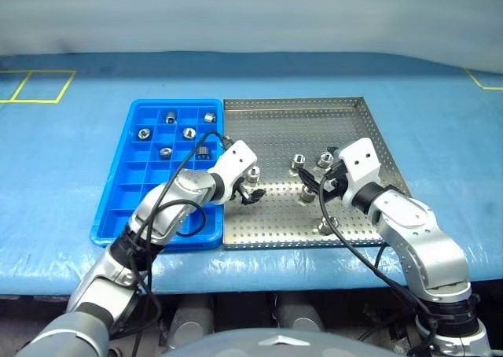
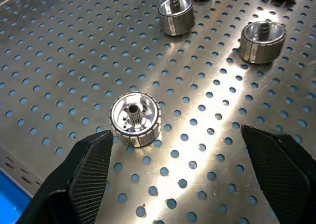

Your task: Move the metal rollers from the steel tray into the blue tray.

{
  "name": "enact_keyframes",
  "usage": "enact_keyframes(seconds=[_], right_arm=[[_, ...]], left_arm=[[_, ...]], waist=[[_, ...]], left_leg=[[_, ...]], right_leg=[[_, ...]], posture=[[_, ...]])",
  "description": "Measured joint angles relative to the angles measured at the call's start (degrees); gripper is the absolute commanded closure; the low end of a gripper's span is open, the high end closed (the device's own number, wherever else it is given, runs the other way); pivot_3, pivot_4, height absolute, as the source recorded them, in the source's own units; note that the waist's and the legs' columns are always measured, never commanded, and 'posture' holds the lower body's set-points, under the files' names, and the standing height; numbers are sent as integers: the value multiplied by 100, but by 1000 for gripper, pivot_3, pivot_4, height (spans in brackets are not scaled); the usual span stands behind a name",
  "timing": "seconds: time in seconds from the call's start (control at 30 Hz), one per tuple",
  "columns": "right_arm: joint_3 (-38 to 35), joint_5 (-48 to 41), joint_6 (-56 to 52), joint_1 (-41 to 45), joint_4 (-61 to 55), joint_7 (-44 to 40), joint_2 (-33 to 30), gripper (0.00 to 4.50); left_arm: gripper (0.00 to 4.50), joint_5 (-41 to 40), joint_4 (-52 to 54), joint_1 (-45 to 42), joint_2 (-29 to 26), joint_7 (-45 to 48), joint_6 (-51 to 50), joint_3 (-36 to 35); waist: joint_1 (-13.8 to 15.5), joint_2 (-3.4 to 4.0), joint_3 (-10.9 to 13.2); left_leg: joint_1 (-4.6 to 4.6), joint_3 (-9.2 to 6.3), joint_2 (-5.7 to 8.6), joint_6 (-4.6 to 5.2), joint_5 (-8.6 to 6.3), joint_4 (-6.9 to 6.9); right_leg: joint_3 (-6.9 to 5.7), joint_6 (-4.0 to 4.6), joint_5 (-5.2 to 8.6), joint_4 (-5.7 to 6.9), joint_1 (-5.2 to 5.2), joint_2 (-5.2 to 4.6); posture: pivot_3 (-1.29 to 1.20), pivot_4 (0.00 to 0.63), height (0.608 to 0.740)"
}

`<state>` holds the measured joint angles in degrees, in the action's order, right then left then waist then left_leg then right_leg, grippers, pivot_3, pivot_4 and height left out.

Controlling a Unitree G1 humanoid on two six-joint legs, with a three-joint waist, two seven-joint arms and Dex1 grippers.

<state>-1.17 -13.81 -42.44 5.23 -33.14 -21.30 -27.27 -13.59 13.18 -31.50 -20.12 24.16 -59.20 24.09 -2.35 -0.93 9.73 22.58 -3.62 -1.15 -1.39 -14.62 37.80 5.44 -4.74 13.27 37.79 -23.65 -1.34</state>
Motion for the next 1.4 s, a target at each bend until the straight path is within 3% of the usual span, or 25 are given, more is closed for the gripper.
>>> enact_keyframes(seconds=[0.6,1.0,1.17,1.27,1.4], right_arm=[[-17,-1,2,-7,-84,143,107,43],[-36,41,96,16,-72,369,327,43],[-103,52,97,16,-72,453,349,0],[-103,68,97,17,-67,479,349,0],[-103,74,97,24,-57,508,351,0]], left_arm=[[0,595,-847,-467,632,-271,-198,146],[0,637,-1257,-878,990,-349,-927,114],[1259,638,-1330,-887,1017,-420,-1044,67],[1259,624,-1329,-887,981,-382,-1046,73],[2083,621,-1329,-885,992,-346,-1044,71]], waist=[[-56,0,0],[-103,0,0],[-126,0,0],[-121,0,0],[-121,0,0]], left_leg=[[2,0,1,0,0,0],[2,-1,1,0,0,0],[1,-1,1,0,0,-1],[1,0,1,0,0,0],[1,0,2,0,0,-1]], right_leg=[[1,0,-2,0,-1,0],[1,-3,-2,1,-1,0],[2,-2,-2,2,-1,0],[2,-2,-3,1,-1,0],[2,-1,-3,1,-2,-1]], posture=[[-34,150,740],[-42,150,740],[-39,150,740],[-38,150,740],[-34,150,740]])
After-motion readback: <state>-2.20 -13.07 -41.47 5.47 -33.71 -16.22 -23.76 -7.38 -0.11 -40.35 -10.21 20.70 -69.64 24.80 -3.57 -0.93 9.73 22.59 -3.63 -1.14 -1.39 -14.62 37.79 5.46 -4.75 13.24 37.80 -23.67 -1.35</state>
